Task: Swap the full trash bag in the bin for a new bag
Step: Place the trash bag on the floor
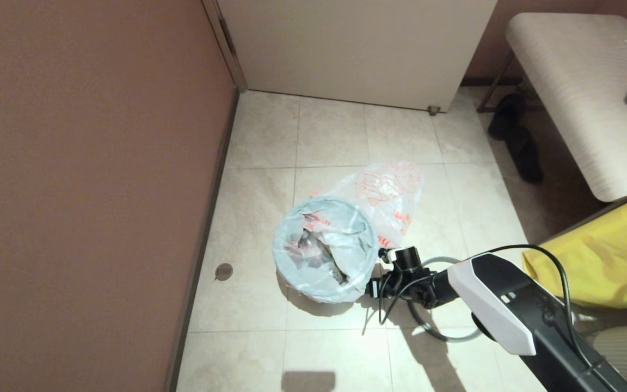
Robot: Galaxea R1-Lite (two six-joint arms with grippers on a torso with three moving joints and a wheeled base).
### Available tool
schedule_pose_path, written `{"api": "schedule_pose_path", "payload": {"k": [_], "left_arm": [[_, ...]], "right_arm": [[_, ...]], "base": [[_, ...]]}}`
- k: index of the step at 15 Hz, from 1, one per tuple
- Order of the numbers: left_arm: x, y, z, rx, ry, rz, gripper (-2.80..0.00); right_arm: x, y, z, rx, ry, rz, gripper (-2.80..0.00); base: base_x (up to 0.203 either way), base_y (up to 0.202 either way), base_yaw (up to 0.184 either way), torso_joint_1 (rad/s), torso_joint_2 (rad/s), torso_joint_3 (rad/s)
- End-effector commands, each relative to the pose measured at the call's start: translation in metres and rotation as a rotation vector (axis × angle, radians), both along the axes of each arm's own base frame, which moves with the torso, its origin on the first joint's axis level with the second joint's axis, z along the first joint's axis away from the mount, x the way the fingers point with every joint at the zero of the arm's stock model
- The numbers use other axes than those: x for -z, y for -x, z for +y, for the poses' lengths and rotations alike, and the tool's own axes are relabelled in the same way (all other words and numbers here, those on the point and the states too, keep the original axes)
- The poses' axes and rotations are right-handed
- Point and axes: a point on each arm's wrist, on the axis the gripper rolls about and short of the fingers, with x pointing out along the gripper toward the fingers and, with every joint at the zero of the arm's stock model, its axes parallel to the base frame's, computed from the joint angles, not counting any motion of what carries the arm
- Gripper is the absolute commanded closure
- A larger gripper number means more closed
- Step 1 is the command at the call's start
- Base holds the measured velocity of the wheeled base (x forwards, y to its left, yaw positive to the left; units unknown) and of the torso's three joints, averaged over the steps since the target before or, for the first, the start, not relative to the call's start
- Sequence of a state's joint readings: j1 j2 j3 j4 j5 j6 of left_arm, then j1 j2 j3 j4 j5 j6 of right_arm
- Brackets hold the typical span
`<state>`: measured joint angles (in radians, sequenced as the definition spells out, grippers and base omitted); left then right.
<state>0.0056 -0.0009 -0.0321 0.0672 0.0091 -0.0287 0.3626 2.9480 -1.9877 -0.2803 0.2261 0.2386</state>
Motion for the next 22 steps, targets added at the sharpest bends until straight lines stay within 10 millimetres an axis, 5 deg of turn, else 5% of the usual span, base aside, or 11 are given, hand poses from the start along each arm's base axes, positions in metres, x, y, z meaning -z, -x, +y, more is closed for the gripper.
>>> {"api": "schedule_pose_path", "payload": {"k": [1, 6, 17, 22], "left_arm": [[0.0, 0.0, 0.0, -0.001, 0.0, 0.001, 0.0], [0.0, 0.0, 0.0, -0.001, 0.0, 0.001, 0.0], [0.0, 0.0, 0.0, -0.001, 0.0, 0.001, 0.0], [0.0, 0.0, 0.0, -0.001, 0.0, 0.001, 0.0]], "right_arm": [[0.023, 0.001, 0.0, 0.01, 0.054, -0.071, -2.8], [0.025, -0.001, -0.004, 0.035, 0.119, -0.118, -2.8], [-0.031, 0.006, -0.035, 0.032, 0.026, -0.063, -2.8], [-0.027, 0.015, -0.021, -0.043, -0.002, -0.029, -2.8]], "base": [[0.0, 0.0, 0.0, 0.0, 0.0, 0.0], [0.0, 0.0, 0.0, 0.0, 0.0, 0.0], [0.0, 0.0, 0.0, 0.0, 0.0, 0.0], [0.0, 0.0, 0.0, 0.0, 0.0, 0.0]]}}
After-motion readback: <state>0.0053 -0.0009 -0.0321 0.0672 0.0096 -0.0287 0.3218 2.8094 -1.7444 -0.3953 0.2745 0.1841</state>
